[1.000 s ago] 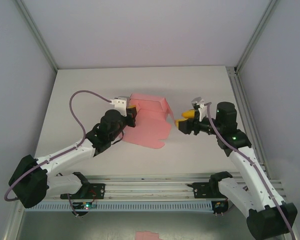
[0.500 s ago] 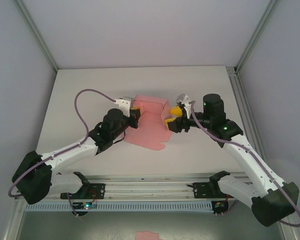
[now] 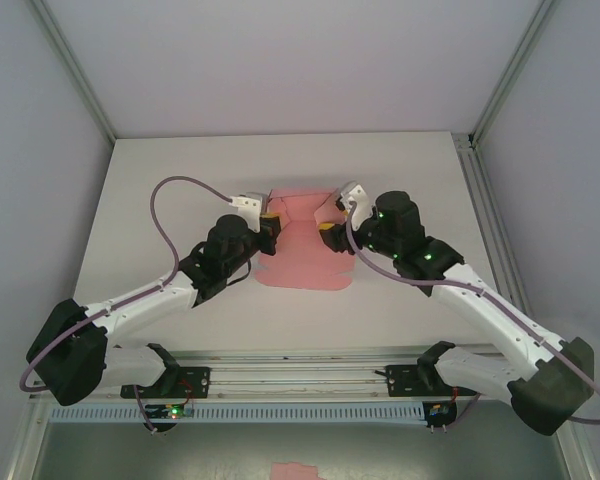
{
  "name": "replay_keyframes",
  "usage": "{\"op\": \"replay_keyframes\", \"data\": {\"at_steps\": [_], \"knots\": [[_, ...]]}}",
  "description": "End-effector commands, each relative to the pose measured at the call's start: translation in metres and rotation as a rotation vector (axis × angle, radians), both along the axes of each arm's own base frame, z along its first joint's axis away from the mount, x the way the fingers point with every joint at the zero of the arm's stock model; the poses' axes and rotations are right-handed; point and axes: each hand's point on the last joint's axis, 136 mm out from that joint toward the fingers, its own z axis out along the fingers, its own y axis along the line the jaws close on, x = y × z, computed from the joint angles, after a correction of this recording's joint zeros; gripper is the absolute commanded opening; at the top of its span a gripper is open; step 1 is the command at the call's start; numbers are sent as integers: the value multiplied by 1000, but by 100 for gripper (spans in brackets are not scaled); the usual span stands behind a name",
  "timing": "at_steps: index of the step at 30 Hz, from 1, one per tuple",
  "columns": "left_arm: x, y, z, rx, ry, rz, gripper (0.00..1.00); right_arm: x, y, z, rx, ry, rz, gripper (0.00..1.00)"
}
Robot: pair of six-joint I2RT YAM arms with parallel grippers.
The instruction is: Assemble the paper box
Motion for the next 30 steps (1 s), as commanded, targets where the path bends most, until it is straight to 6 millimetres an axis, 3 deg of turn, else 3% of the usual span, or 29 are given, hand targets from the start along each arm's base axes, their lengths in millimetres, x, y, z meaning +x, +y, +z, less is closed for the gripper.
{"op": "replay_keyframes", "data": {"at_steps": [1, 6, 9, 13, 15, 18, 21, 27, 30], "knots": [[-22, -37, 50, -113, -90, -197, 0, 42, -40, 3, -64, -102, -318, 64], [-25, -36, 53, -119, -96, -196, 0, 49, -42, -1, -62, -83, -365, 69], [-13, -25, 44, -77, -66, -101, 0, 41, -39, 2, -31, -77, -318, 73], [3, 0, 28, -15, -24, 71, 0, 10, -43, 15, 90, -36, -206, 82], [7, 8, 23, -1, -13, 123, 0, -5, -57, 24, 152, -42, -209, 85], [7, 10, 20, 3, -19, 131, 0, -28, -66, 29, 191, -48, -168, 88], [6, 4, 23, -14, -37, 96, 0, -45, -58, 34, 226, -24, -87, 93], [12, 6, 24, -7, -9, 134, 0, -46, -42, 37, 216, -12, -66, 93], [13, 6, 23, -20, 5, 146, 0, -33, -42, 33, 166, -12, -141, 83]]}}
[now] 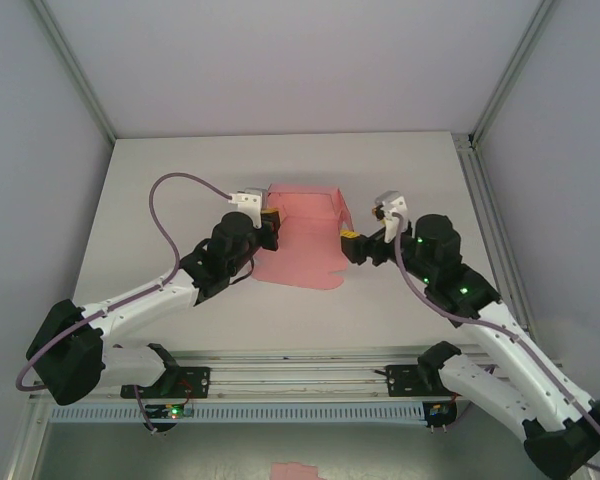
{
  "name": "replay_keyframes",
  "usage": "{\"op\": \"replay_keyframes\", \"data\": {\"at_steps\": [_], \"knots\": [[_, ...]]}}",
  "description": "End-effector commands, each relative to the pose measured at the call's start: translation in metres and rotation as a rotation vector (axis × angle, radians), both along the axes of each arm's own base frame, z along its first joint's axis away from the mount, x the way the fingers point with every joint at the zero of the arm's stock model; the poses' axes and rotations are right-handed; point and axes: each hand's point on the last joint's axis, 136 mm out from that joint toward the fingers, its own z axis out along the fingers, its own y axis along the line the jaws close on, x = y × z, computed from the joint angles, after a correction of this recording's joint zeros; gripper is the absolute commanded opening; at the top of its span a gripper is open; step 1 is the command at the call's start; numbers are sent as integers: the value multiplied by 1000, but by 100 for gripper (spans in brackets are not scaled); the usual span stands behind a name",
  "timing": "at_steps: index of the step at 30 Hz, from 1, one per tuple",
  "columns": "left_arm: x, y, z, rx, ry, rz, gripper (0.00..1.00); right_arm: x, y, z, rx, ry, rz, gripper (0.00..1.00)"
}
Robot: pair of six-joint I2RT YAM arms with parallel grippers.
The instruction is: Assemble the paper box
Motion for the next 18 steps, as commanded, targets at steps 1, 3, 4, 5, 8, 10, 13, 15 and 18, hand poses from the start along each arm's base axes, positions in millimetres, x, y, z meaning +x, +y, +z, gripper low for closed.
{"op": "replay_keyframes", "data": {"at_steps": [1, 3, 4, 5, 8, 10, 13, 15, 18], "knots": [[6, -1, 13, -38, 0, 38, 0, 13, -3, 9, -31, -7, -90, 78], [6, -2, 13, -48, 14, 38, 0, 24, -5, 8, -52, -14, -155, 68], [6, -4, 13, -47, 17, 30, 0, 31, -9, 9, -60, -16, -202, 58], [7, -4, 12, -45, 27, 36, 0, 36, -15, 9, -75, -20, -249, 52], [8, 1, 7, -16, 53, 69, 0, 47, -36, 13, -109, -45, -387, 35], [10, 6, 2, 7, 76, 101, 0, 49, -43, 15, -133, -59, -428, 19], [11, 10, -7, 24, 117, 136, 0, 52, -48, 8, -183, -38, -457, 9], [12, 10, -11, 28, 149, 155, 0, 56, -52, 1, -228, -21, -485, 4], [14, 16, -15, 60, 194, 212, 0, 62, -71, -7, -318, -16, -615, 1]]}}
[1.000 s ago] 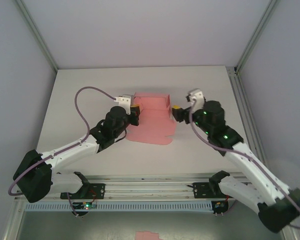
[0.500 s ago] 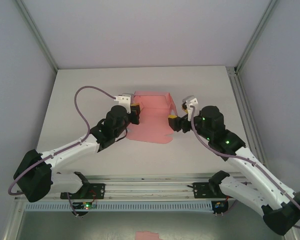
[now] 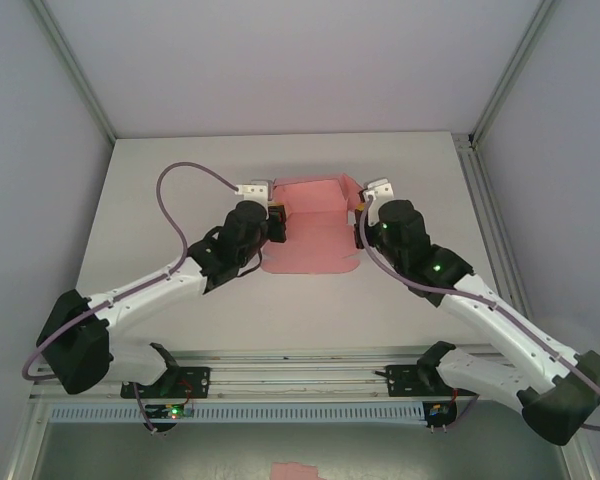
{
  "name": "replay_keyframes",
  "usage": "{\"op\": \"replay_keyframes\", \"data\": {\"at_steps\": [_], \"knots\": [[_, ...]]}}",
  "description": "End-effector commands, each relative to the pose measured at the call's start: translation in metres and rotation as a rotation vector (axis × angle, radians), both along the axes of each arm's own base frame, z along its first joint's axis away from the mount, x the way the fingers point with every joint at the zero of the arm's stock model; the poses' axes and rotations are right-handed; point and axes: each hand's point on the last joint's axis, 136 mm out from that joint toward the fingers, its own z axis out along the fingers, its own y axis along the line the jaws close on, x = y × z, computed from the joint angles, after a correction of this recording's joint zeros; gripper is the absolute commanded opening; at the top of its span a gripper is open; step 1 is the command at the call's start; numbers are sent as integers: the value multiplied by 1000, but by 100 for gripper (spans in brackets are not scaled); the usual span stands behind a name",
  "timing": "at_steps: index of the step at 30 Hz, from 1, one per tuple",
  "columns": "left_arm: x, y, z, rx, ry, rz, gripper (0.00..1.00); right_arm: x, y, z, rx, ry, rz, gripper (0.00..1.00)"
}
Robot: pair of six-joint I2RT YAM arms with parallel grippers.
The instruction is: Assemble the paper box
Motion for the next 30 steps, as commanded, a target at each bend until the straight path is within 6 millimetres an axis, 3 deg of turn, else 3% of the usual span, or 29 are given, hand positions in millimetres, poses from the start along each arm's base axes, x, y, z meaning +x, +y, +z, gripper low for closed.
{"op": "replay_keyframes", "data": {"at_steps": [1, 8, 14, 15, 17, 19, 22, 24, 25, 27, 30], "knots": [[1, 26, -15, 87, 83, 151, 0, 12, -57, 6, -156, -40, -312, 1], [-4, 29, -10, 99, 99, 172, 0, 13, -104, 17, -347, -101, -595, 3], [-8, 25, -4, 76, 89, 146, 0, 17, -103, 16, -386, -97, -591, 5], [-8, 25, -4, 78, 88, 147, 0, 19, -97, 14, -374, -91, -551, 8], [-8, 23, -4, 82, 73, 131, 0, 22, -74, 9, -310, -73, -403, 25], [-6, 22, -4, 93, 49, 121, 0, 15, -45, 9, -194, -61, -205, 31], [-4, 26, -4, 118, 18, 128, 0, -16, -12, 28, -26, -86, 79, 48], [-3, 27, -3, 122, 4, 129, 0, -43, -4, 50, 60, -148, 211, 60], [-4, 26, -2, 120, 0, 122, 0, -55, -6, 61, 86, -186, 244, 64], [-6, 24, 0, 114, -12, 102, 0, -68, -28, 76, 133, -247, 187, 67], [-11, 16, 5, 90, -41, 32, 0, -70, -75, 73, 129, -211, 0, 64]]}}
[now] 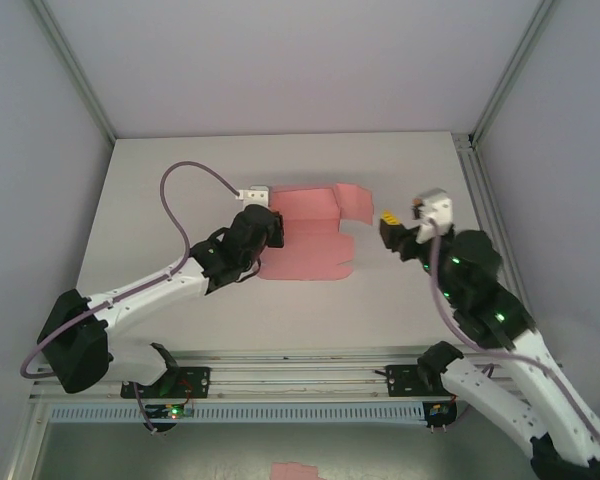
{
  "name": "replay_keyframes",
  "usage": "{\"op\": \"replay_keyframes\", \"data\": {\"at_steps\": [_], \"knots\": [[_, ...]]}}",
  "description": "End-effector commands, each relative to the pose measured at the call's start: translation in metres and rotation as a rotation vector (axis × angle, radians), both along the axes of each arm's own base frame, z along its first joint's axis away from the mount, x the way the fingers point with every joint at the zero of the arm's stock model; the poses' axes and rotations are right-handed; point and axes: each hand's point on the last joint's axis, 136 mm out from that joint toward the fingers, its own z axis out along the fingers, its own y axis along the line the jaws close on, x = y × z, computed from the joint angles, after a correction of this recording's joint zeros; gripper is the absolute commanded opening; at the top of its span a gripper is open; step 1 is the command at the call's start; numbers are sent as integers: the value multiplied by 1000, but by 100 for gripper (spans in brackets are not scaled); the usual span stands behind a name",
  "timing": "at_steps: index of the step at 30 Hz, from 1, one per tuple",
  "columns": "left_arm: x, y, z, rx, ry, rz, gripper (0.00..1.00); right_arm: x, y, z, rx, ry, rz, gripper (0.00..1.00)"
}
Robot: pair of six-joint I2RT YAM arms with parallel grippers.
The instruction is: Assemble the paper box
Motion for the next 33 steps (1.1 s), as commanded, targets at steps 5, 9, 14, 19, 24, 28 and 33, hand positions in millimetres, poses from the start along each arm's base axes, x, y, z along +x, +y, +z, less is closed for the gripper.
{"op": "replay_keyframes", "data": {"at_steps": [5, 9, 14, 19, 24, 28, 33], "knots": [[-15, -14, 35, -89, -143, -169, 0, 21, -31, -60, 22, 294, -62, 70], [-18, -11, 41, -98, -157, -167, 0, 20, 21, -70, 46, 351, 296, 65], [-17, -13, 41, -94, -156, -170, 0, -9, 77, -59, 142, 320, 695, 58], [-16, -19, 42, -98, -153, -194, 0, -14, 95, -64, 124, 315, 781, 56], [-16, -26, 44, -118, -144, -219, 0, 3, 109, -77, 38, 339, 720, 58], [-18, -29, 44, -129, -138, -236, 0, 34, 106, -85, -50, 340, 531, 59], [-21, -31, 46, -145, -133, -251, 0, 76, 75, -86, -117, 267, 149, 56]]}}
